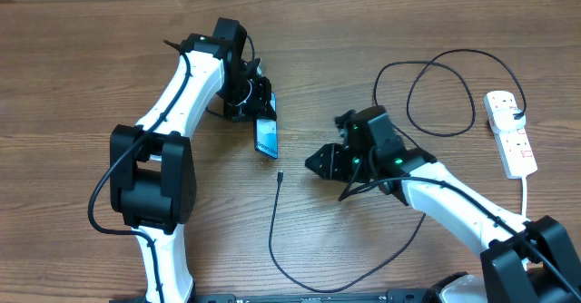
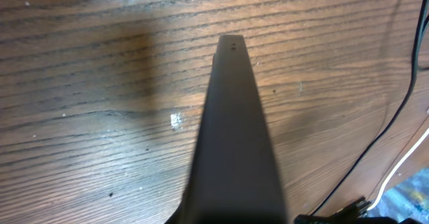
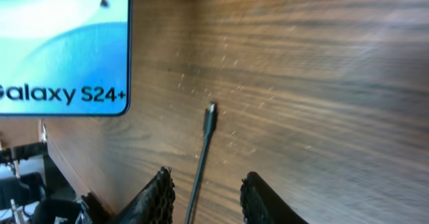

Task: Plug charger to phone and switch on socket
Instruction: 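Move the right gripper down over the USB-C plug of the black cable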

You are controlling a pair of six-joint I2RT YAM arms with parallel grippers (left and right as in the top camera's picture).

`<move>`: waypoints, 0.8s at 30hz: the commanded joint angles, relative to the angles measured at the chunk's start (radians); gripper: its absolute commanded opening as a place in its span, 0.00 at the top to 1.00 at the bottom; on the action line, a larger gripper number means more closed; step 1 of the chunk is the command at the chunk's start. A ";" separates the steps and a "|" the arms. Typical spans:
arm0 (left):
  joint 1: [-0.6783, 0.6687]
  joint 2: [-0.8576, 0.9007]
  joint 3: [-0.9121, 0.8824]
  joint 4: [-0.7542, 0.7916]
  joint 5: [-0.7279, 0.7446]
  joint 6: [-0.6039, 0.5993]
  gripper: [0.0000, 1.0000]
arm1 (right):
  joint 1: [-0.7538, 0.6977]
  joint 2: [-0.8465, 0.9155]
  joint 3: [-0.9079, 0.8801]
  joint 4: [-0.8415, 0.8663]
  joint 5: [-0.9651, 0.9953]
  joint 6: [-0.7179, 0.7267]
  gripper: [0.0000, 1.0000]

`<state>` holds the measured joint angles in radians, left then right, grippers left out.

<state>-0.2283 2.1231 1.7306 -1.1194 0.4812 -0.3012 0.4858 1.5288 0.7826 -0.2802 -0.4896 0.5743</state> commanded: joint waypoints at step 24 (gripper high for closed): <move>0.007 -0.018 -0.032 0.063 0.011 0.324 0.96 | 0.220 0.000 0.003 0.003 0.497 0.266 0.63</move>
<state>-0.2264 2.1231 1.7046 -1.0584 0.4805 -0.0177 0.7021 1.5288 0.7826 -0.2871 -0.0540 0.7921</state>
